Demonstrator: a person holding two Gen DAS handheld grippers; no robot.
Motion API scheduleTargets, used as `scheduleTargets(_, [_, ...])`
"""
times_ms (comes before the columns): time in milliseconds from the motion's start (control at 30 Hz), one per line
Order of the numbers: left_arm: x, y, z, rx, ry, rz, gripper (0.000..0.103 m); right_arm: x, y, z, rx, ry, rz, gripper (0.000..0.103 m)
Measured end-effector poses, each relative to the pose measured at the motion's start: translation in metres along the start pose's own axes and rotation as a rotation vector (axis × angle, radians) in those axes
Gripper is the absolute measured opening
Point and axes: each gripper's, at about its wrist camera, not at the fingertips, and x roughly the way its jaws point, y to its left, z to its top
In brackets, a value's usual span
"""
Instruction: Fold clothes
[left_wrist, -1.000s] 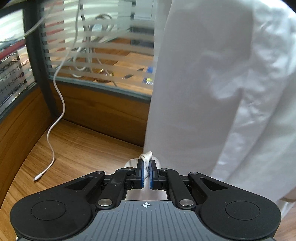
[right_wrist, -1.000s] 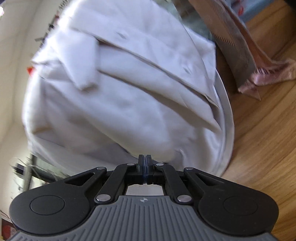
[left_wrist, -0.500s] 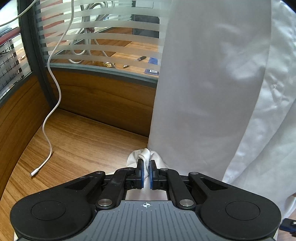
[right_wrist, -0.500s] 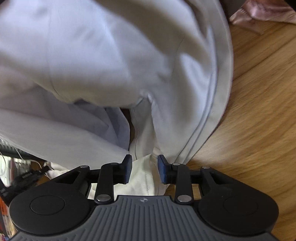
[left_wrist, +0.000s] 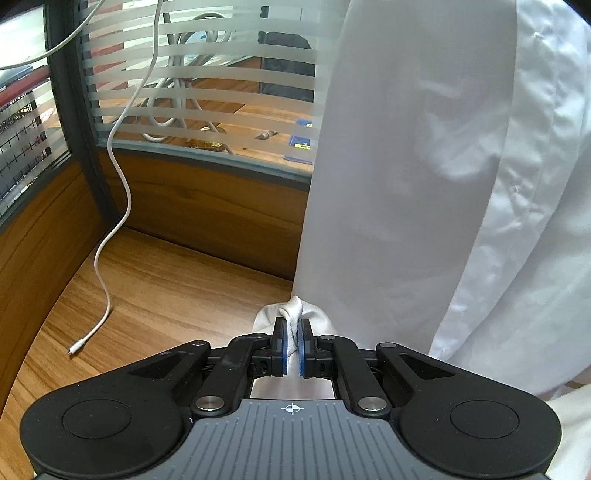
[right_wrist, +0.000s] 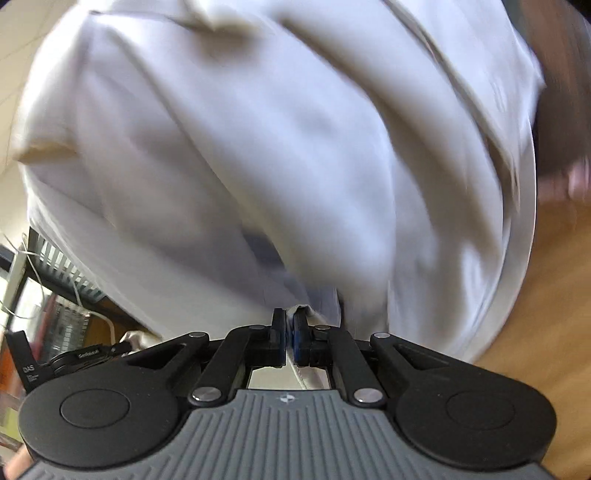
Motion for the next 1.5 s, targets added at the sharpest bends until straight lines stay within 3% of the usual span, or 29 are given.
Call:
scheduleTargets(200, [0.017, -0.003, 0.002, 0.017, 0.026, 0.015, 0.008, 0.014, 0.009, 0.020, -0.082, -0.005, -0.061, 0.005])
scheduleTargets(267, [0.022, -0.004, 0.001, 0.025, 0.046, 0.011, 0.011, 0.020, 0.009, 0.020, -0.094, 0.010, -0.085, 0.010])
scheduleTargets(367, [0.022, -0.004, 0.001, 0.033, 0.050, 0.010, 0.025, 0.020, 0.009, 0.018, -0.126, 0.023, -0.118, 0.024])
scheduleTargets(433, [0.016, -0.004, 0.001, 0.044, 0.040, 0.003, 0.037, 0.011, 0.009, 0.016, -0.147, 0.028, -0.141, 0.027])
scheduleTargets(600, [-0.014, 0.000, -0.006, 0.090, 0.028, -0.015, 0.045, -0.034, -0.004, -0.014, -0.160, 0.055, -0.194, 0.027])
scheduleTargets(833, [-0.065, 0.013, -0.038, 0.133, 0.060, -0.021, 0.047, -0.103, -0.022, -0.062, -0.168, 0.096, -0.273, 0.032])
scheduleTargets(1067, [-0.104, 0.022, -0.087, 0.181, 0.112, -0.051, 0.049, -0.149, -0.035, -0.173, -0.088, 0.138, -0.336, 0.033])
scheduleTargets(1167, [-0.112, 0.020, -0.101, 0.223, 0.132, -0.076, 0.049, -0.169, -0.040, -0.220, -0.054, 0.155, -0.363, 0.037])
scheduleTargets(1233, [-0.118, 0.018, -0.110, 0.258, 0.139, -0.100, 0.051, -0.182, -0.044, -0.251, -0.031, 0.167, -0.381, 0.045])
scheduleTargets(1333, [-0.124, 0.017, -0.128, 0.328, 0.145, -0.121, 0.058, -0.201, -0.049, -0.298, 0.004, 0.184, -0.408, 0.045])
scheduleTargets(1500, [-0.130, 0.022, -0.159, 0.448, 0.182, -0.158, 0.058, -0.199, -0.051, -0.342, 0.067, 0.153, -0.452, 0.045])
